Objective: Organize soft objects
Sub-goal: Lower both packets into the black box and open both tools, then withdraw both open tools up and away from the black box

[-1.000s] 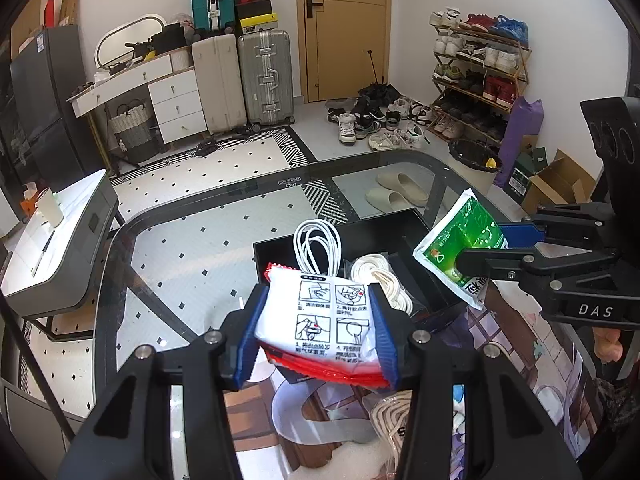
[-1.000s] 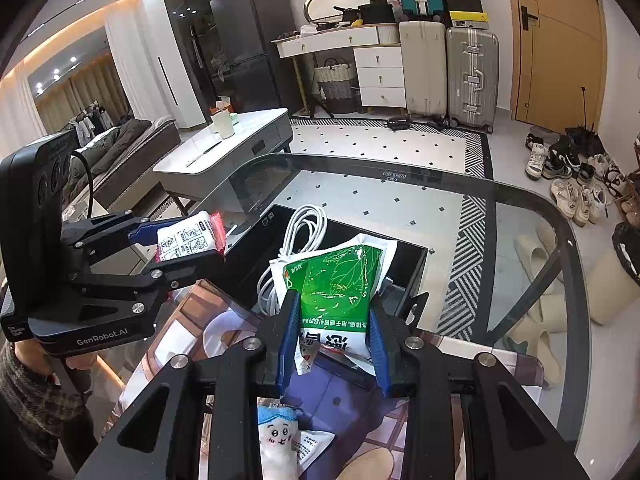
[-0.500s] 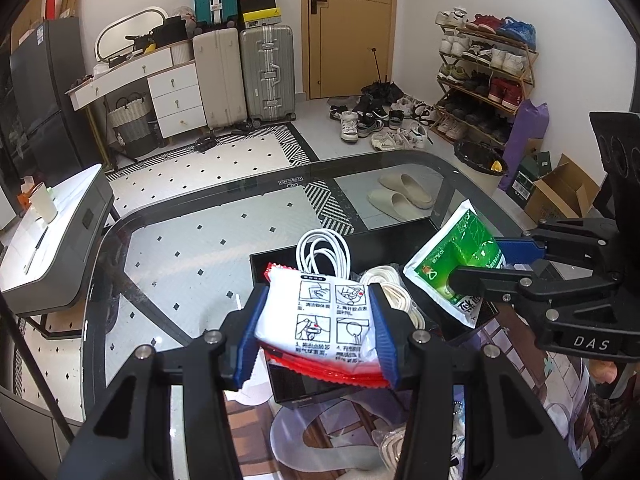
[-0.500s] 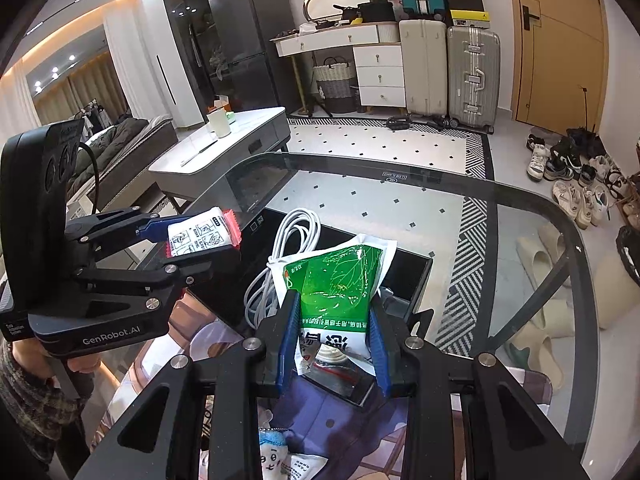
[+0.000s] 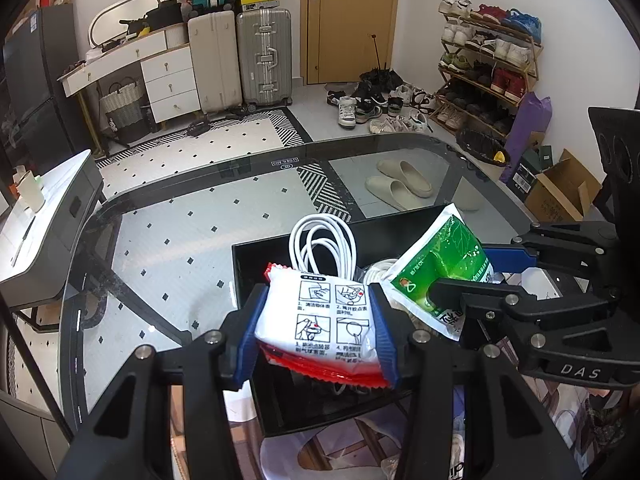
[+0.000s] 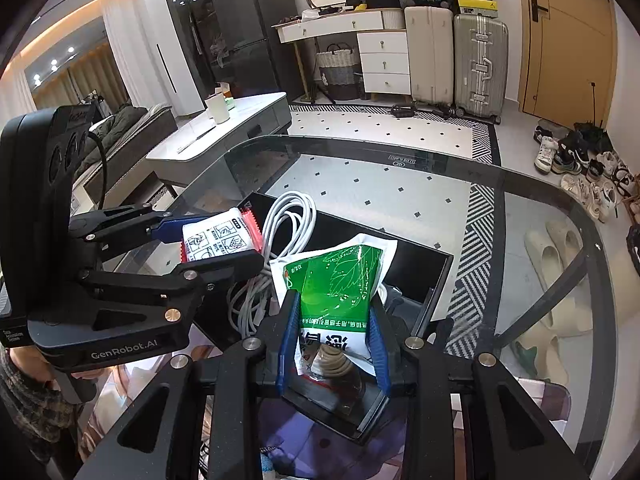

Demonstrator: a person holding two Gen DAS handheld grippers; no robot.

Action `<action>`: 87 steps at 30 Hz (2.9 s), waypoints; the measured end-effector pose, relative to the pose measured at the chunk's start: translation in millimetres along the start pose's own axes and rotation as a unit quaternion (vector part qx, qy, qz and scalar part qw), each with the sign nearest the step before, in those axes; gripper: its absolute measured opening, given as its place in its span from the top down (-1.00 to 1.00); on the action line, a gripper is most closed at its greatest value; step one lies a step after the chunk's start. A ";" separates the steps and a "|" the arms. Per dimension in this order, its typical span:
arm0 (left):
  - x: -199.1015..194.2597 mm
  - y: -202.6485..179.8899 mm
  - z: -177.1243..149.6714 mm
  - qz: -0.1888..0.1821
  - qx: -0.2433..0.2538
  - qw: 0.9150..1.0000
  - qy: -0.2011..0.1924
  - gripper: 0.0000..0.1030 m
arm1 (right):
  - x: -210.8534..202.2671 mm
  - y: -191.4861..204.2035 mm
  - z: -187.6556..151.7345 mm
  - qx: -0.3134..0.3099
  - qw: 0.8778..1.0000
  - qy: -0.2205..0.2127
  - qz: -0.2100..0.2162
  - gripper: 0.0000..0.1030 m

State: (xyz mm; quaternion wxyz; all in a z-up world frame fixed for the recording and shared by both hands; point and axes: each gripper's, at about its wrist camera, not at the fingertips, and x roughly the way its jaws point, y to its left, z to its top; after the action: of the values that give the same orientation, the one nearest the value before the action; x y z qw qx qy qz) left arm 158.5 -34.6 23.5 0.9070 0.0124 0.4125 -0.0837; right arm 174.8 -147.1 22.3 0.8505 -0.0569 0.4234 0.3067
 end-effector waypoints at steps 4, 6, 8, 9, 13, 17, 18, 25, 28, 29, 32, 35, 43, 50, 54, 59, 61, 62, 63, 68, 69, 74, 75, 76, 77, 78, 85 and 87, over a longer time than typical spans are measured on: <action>4.9 -0.1 2.2 -0.003 -0.002 1.000 0.002 0.08 | 8.1 -3.2 1.5 -0.001 1.000 0.005 0.000 0.38; 7.1 -0.2 4.2 -0.005 -0.003 1.000 0.005 0.08 | 13.8 -4.0 2.5 -0.003 1.000 0.009 -0.004 0.38; 10.2 -2.6 4.7 -0.006 0.002 1.000 0.010 0.08 | 19.0 -5.1 0.0 -0.005 1.000 0.014 -0.006 0.38; 12.0 -4.4 4.7 -0.005 0.006 1.000 0.013 0.08 | 19.3 -5.3 0.4 -0.008 1.000 0.012 -0.006 0.38; 18.8 -7.3 3.7 -0.008 0.008 1.000 0.020 0.08 | 22.1 -5.9 1.0 -0.012 1.000 0.009 -0.007 0.38; 20.0 -7.4 3.7 -0.010 0.011 1.000 0.023 0.07 | 24.1 -4.6 -1.4 -0.019 1.000 0.008 -0.011 0.38; 19.9 -7.4 3.5 -0.012 0.012 1.000 0.024 0.06 | 23.7 -5.3 -1.7 -0.017 1.000 0.008 -0.007 0.37; 14.8 -5.5 -0.7 -0.017 0.015 0.999 0.025 -0.13 | 14.0 -4.7 -6.6 -0.024 1.000 -0.010 -0.008 -0.01; 9.7 -7.9 -1.8 -0.013 0.016 1.000 0.020 -0.31 | 5.3 -6.0 -10.0 -0.030 0.999 -0.023 -0.015 -0.24; 8.1 -7.6 -2.7 -0.016 0.016 1.000 0.019 -0.34 | 1.5 -6.7 -11.4 -0.030 0.999 -0.031 -0.011 -0.33; 1.7 -6.8 -5.0 -0.018 0.018 1.000 0.008 -0.49 | -8.4 -6.3 -18.2 -0.034 0.998 -0.049 -0.016 -0.59; -3.2 -8.5 -6.9 -0.019 0.019 1.000 0.003 -0.60 | -15.6 -7.7 -24.4 -0.035 0.998 -0.057 -0.019 -0.69; -19.3 -10.8 -17.9 -0.016 0.018 1.000 -0.012 -0.85 | -36.0 -10.5 -44.2 -0.035 0.996 -0.081 -0.028 -0.93; -38.9 -7.8 -34.1 -0.013 0.000 0.999 -0.031 -0.99 | -62.9 -15.2 -54.6 -0.036 0.991 -0.124 -0.036 -0.98; -45.0 -2.2 -40.8 -0.017 -0.014 0.999 -0.039 -1.00 | -71.6 -17.5 -61.3 -0.031 0.990 -0.134 -0.033 -0.98; -47.8 4.7 -50.4 -0.001 -0.017 0.999 -0.048 -1.00 | -74.9 -18.5 -69.3 -0.021 0.990 -0.139 -0.024 -0.99; -47.9 7.9 -52.9 -0.004 -0.021 0.999 -0.045 -1.00 | -73.0 -18.6 -72.1 -0.018 0.991 -0.132 -0.017 -0.99; -48.5 9.8 -54.4 -0.004 -0.022 0.999 -0.044 -1.00 | -72.7 -17.9 -74.5 -0.019 0.991 -0.129 -0.014 -0.99; -49.4 10.1 -56.0 -0.004 -0.024 0.999 -0.045 -1.00 | -71.8 -16.9 -76.6 -0.020 0.992 -0.127 -0.012 -0.99; -54.3 14.1 -68.2 -0.009 -0.032 0.998 -0.046 -1.00 | -67.7 -5.5 -84.5 -0.034 0.993 -0.114 -0.002 -0.99; -55.3 12.8 -71.3 -0.009 -0.028 0.999 -0.046 -1.00 | -67.5 -3.2 -85.8 -0.037 0.993 -0.112 0.004 -0.99; -60.2 5.3 -81.5 -0.003 -0.006 0.999 -0.045 -1.00 | -67.4 2.8 -95.3 -0.048 0.994 -0.101 0.008 -0.99; -60.6 4.4 -83.0 -0.001 -0.003 0.999 -0.044 -1.00 | -67.6 3.0 -97.3 -0.047 0.994 -0.099 0.009 -0.99; -60.8 4.0 -85.0 0.001 -0.001 0.999 -0.043 -1.00 | -67.6 3.2 -99.3 -0.047 0.994 -0.097 0.012 -0.99; -61.3 3.9 -87.6 0.000 0.001 0.999 -0.042 -1.00 | -67.3 3.4 -101.2 -0.049 0.994 -0.095 0.014 -0.99; -61.8 3.8 -90.2 -0.001 0.002 0.999 -0.040 -1.00 | -66.5 3.8 -102.6 -0.052 0.994 -0.092 0.013 -0.99; -63.2 8.5 -106.1 -0.004 0.006 1.000 -0.024 -1.00 | -56.4 5.3 -112.9 -0.060 0.996 -0.066 0.019 -0.99; -62.8 8.9 -110.3 -0.004 0.008 1.000 -0.019 -1.00 | -55.1 5.9 -114.0 -0.056 0.996 -0.061 0.028 -0.99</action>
State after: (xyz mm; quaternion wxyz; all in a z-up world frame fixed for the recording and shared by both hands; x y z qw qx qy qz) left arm 37.1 -6.8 -2.5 0.9141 0.0163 0.3949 -0.0904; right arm 68.3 -209.0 -7.5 0.8612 -0.0735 0.3543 0.3569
